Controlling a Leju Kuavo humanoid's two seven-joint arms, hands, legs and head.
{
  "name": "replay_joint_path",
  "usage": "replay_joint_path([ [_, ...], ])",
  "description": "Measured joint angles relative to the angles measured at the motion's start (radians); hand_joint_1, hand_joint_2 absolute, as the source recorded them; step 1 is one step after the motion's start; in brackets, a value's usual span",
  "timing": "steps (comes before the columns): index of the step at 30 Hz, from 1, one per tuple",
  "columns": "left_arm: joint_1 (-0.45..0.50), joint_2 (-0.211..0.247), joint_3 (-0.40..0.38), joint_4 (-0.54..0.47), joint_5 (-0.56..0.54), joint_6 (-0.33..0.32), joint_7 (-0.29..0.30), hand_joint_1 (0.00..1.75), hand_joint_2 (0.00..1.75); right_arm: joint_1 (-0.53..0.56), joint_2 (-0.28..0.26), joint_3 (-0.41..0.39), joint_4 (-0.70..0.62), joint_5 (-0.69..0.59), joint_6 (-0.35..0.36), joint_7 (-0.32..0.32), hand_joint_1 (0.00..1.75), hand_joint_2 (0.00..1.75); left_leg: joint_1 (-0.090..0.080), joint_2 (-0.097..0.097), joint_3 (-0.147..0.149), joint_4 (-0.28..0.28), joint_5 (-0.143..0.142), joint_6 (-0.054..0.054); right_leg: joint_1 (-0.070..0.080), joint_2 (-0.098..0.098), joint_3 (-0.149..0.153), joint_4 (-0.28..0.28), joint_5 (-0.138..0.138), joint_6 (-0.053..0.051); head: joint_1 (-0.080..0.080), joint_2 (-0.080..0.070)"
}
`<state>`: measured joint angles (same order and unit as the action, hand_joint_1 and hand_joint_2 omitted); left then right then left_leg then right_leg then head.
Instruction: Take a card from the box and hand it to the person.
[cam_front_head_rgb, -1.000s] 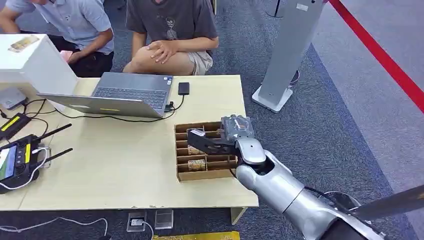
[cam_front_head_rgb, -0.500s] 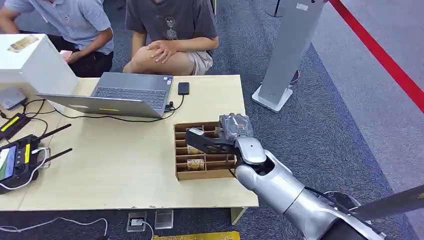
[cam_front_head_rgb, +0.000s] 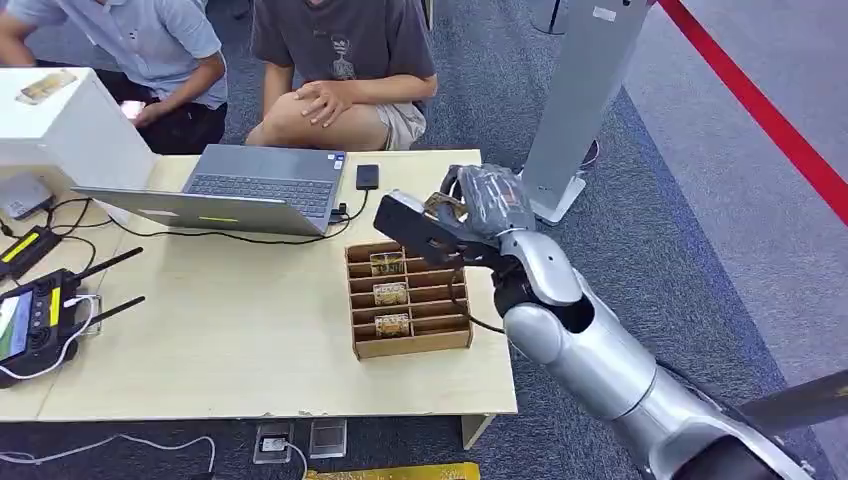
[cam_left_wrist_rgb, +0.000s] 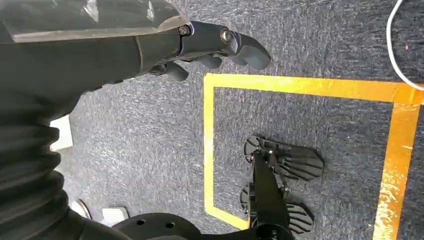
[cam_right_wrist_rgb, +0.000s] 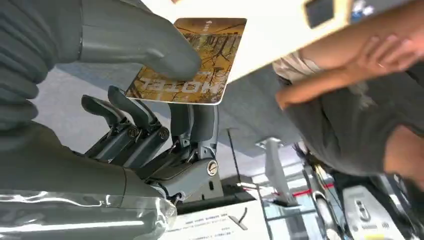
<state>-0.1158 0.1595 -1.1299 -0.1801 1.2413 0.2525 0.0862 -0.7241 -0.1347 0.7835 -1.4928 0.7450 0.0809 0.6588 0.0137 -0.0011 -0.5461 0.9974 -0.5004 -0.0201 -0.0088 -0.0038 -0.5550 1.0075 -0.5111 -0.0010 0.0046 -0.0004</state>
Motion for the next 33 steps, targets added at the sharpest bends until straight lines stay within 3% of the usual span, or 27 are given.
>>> replay_joint_path([
  [3,0.000,0.000,0.000,0.000,-0.009,-0.003,-0.003,0.00,1.75,-0.024,-0.006,-0.004,-0.020,-0.026,0.008,-0.022,1.75,1.75,0.000,0.000,-0.001,0.000,0.000,0.000,0.000,0.000,0.000,0.000,0.000,0.000,-0.001,0.000],
  [6,-0.001,0.000,0.000,0.000,-0.031,-0.013,-0.010,0.00,1.75,-0.070,0.014,0.005,0.032,-0.030,0.006,-0.108,1.75,1.75,0.000,0.000,-0.001,0.000,0.000,0.000,0.000,0.000,0.000,0.001,0.000,0.000,0.001,0.000],
  [11,-0.009,0.000,-0.001,0.000,-0.056,-0.029,-0.033,0.00,1.75,-0.196,0.110,0.027,0.304,-0.056,-0.073,-0.339,1.75,1.75,0.000,-0.001,-0.001,0.000,0.001,-0.001,0.000,-0.001,0.000,0.001,0.000,0.000,-0.001,0.000],
  [16,-0.010,0.000,-0.002,0.000,-0.070,-0.036,-0.066,0.00,1.75,-0.255,0.178,0.039,0.512,-0.096,-0.096,-0.479,1.75,1.75,0.000,-0.001,-0.003,0.000,0.001,-0.001,0.000,-0.002,-0.001,0.002,0.000,0.000,-0.001,0.000],
  [21,-0.018,0.000,-0.004,0.000,-0.085,-0.045,-0.077,0.00,1.75,-0.353,0.243,0.052,0.772,-0.073,-0.133,-0.523,1.75,1.75,0.000,-0.002,-0.004,0.000,0.001,-0.001,0.000,-0.002,-0.002,0.001,0.000,0.000,0.002,0.000],
  [33,-0.013,0.008,-0.006,0.000,-0.080,-0.053,-0.077,0.00,1.75,-0.421,0.323,0.103,1.019,0.048,-0.195,-0.479,1.75,1.75,0.000,-0.001,-0.003,0.000,0.001,-0.001,0.000,-0.001,-0.002,0.001,0.000,0.000,-0.001,0.000],
])
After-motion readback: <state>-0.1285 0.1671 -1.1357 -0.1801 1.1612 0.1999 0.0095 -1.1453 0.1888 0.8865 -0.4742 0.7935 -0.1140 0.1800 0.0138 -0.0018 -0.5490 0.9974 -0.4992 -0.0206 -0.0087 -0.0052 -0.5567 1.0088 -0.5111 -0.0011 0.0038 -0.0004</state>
